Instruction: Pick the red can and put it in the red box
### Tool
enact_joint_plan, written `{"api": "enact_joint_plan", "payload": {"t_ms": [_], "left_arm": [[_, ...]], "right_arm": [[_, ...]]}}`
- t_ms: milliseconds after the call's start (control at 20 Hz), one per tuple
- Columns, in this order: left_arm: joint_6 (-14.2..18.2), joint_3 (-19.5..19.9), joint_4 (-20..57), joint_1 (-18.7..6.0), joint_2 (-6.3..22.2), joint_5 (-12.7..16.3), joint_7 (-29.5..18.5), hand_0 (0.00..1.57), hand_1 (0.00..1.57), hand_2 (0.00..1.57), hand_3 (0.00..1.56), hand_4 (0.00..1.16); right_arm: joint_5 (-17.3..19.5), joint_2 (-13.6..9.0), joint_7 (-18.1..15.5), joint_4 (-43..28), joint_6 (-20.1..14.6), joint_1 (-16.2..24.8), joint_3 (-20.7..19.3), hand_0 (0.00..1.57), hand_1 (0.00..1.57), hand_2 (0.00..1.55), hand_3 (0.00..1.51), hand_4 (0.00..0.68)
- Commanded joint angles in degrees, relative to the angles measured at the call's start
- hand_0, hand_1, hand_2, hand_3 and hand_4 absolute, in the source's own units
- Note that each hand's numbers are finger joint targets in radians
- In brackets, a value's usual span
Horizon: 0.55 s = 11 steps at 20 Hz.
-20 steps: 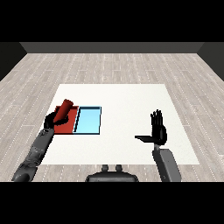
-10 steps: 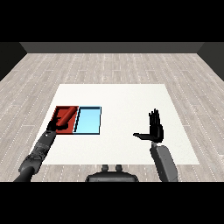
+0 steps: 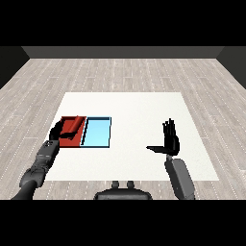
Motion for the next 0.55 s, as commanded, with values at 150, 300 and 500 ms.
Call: {"api": "enact_joint_plan", "payload": {"t_ms": [150, 300, 500], "left_arm": [[-15.45, 12.14, -13.86, -0.37, -4.58, 14.23, -20.44, 0.0, 0.0, 0.0, 0.0, 0.0], [-20.62, 13.49, -18.8, 2.92, -12.24, 18.01, -27.62, 0.0, 0.0, 0.0, 0.0, 0.0], [-21.67, 8.9, -29.3, 9.43, -18.51, 17.04, -29.79, 0.0, 0.0, 0.0, 0.0, 0.0]], "right_arm": [[-0.24, -0.55, 0.2, 0.39, 1.39, -0.58, 0.16, 0.0, 0.0, 0.0, 0.0, 0.0], [0.86, -0.81, -1.45, 1.44, 1.43, -0.68, -0.04, 0.0, 0.0, 0.0, 0.0, 0.0], [1.19, -1.96, -0.22, 0.44, 2.75, -0.29, 0.74, 0.0, 0.0, 0.0, 0.0, 0.0]]}}
